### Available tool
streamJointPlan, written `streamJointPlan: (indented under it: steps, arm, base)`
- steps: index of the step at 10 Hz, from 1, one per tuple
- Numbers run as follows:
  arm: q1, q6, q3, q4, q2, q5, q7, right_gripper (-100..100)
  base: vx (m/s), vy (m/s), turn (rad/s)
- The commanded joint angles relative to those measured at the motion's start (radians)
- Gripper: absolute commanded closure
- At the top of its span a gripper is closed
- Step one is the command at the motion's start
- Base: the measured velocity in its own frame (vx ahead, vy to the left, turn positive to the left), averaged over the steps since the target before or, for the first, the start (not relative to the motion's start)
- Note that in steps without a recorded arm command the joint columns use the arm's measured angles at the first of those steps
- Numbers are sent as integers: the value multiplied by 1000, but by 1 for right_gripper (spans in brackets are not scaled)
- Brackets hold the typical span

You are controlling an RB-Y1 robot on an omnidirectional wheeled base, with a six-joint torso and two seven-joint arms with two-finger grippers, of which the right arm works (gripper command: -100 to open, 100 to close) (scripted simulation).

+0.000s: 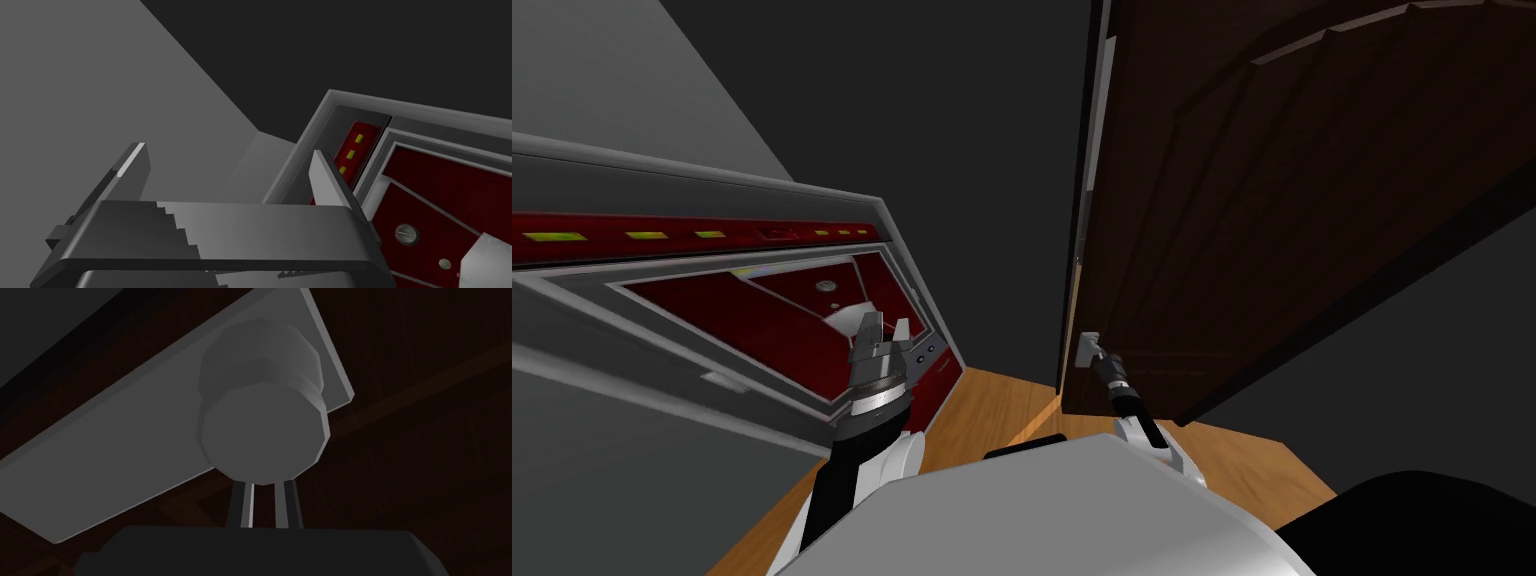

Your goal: Pull the door open

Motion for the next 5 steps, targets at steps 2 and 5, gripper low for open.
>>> streamJointPlan:
  steps: [2, 5]
  arm:
    - [2, -12, 24, -20, 0, -28, -59, 100]
    - [25, -12, 35, -39, -6, -79, -140, 100]
  base:
    - [-24, -18, 53]
    - [-22, -17, 69]
